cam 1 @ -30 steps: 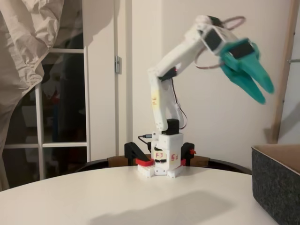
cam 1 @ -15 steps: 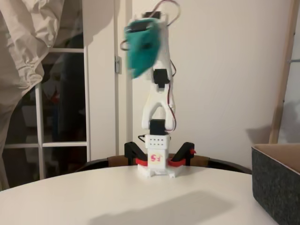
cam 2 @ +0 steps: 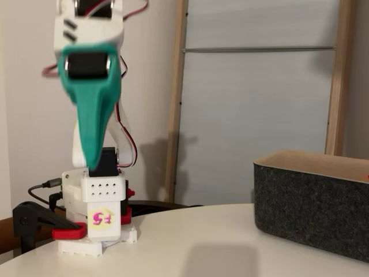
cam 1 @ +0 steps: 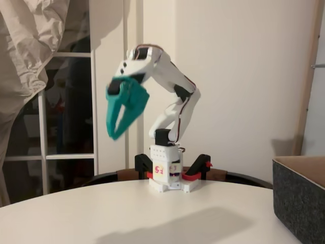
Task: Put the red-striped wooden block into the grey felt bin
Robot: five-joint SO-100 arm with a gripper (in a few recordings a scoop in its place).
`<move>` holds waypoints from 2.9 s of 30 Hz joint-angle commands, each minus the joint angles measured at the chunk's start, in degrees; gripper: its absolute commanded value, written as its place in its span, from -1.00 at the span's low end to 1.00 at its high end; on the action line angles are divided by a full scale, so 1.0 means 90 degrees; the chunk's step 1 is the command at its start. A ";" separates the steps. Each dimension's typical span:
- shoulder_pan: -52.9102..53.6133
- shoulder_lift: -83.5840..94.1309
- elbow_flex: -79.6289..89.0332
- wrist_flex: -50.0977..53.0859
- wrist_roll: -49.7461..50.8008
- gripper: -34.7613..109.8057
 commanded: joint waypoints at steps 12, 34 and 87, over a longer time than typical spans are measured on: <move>0.0410 0.3965 0.4336 -0.2490 0.0234 -0.52; 0.0312 0.5068 0.6846 -0.3789 0.0049 -0.52; 0.0264 0.5049 0.6846 -0.3301 0.0020 -0.52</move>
